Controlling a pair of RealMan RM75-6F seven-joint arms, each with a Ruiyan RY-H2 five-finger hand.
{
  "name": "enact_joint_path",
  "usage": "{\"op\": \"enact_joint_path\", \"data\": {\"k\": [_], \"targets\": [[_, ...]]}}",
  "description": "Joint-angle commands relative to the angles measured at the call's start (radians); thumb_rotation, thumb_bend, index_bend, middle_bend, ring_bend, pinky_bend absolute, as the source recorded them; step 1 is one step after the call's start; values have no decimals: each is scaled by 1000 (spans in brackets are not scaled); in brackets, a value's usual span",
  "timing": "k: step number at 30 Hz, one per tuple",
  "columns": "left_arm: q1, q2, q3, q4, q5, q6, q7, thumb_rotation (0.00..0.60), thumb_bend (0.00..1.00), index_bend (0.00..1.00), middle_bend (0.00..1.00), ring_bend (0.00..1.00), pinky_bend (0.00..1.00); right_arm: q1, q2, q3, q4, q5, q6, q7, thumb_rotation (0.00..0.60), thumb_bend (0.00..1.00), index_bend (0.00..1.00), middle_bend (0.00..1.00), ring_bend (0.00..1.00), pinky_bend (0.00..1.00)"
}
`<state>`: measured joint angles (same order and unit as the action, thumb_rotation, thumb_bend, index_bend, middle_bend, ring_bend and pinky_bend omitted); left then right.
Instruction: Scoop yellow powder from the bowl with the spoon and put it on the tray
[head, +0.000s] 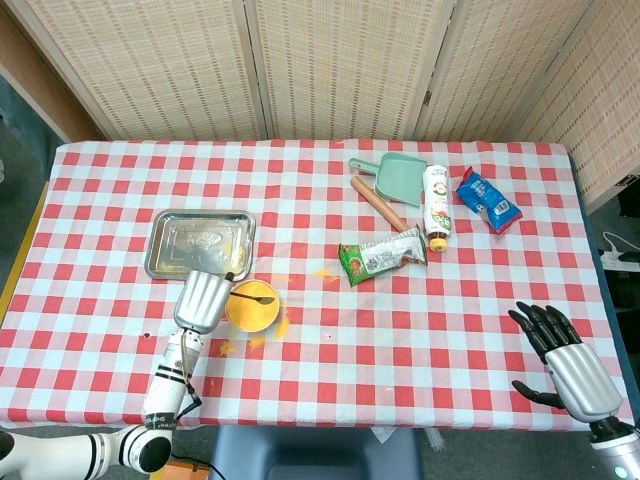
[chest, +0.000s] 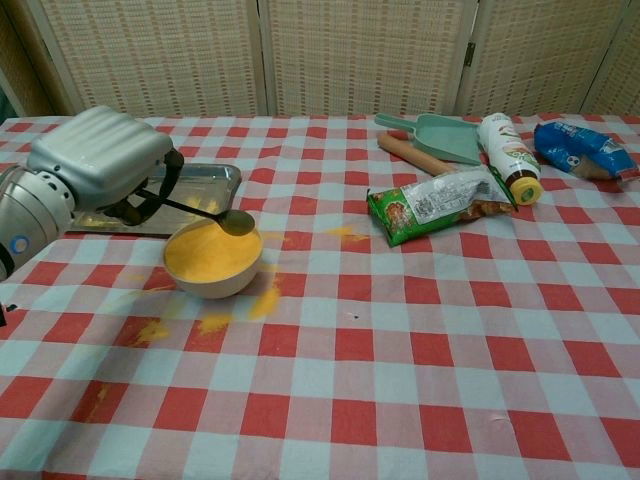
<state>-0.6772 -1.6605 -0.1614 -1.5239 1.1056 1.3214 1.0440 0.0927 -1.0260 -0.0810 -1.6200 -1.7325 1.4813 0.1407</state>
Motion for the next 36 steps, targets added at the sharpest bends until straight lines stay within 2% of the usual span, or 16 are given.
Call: {"op": "enact_joint_path", "data": {"k": [1, 8, 16, 26, 36], "targets": [[-15, -18, -22, 60, -9, -19, -28, 600, 781, 927, 1000, 1000, 1000, 1, -1, 2, 0, 6, -4, -2, 600, 87, 0, 0, 0, 0], [-27, -48, -24, 169, -10, -43, -58, 600, 782, 927, 1000, 1000, 1000, 4, -3, 4, -1, 13, -12, -7, 600, 87, 0, 0, 0, 0], [-18, -65, 21, 217, 35, -49, -76, 600, 776, 927, 1000, 1000, 1000, 0, -1, 1, -5, 7, -5, -9, 600, 86, 0, 0, 0, 0], [15, -38, 61, 163, 81, -31, -80, 600, 779, 927, 1000, 1000, 1000, -6, 7, -9, -6, -21, 15, 4, 600, 87, 0, 0, 0, 0], [50, 15, 57, 75, 112, 12, -107, 600, 777, 927, 1000, 1000, 1000, -7, 5, -16, -8, -34, 15, -5, 600, 87, 0, 0, 0, 0]]}}
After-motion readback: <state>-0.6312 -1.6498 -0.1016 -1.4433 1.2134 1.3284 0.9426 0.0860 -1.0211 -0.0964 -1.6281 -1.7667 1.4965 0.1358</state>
